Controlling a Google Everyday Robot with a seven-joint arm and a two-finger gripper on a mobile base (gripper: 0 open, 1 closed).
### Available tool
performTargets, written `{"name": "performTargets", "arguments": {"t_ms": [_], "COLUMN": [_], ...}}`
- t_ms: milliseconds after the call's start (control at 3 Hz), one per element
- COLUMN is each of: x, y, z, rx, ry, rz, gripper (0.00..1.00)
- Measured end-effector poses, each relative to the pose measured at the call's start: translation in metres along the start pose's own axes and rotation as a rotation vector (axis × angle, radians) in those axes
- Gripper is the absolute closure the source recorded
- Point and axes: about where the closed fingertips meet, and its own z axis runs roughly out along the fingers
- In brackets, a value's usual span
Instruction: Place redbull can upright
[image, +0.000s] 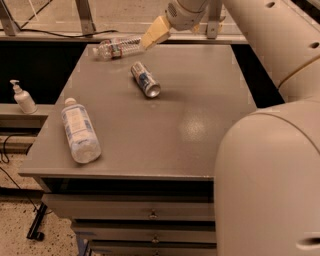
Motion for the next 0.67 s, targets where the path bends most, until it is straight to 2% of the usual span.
{"name": "performTargets", "arguments": {"t_ms": [333, 667], "x": [0.0332, 0.0332], "y": [0.0415, 0.0415], "z": [0.0425, 0.0426], "rx": [-0.035, -0.035], "ry": [0.052, 0.052], "rz": [0.018, 0.018], "gripper": [0.00, 0.00]}}
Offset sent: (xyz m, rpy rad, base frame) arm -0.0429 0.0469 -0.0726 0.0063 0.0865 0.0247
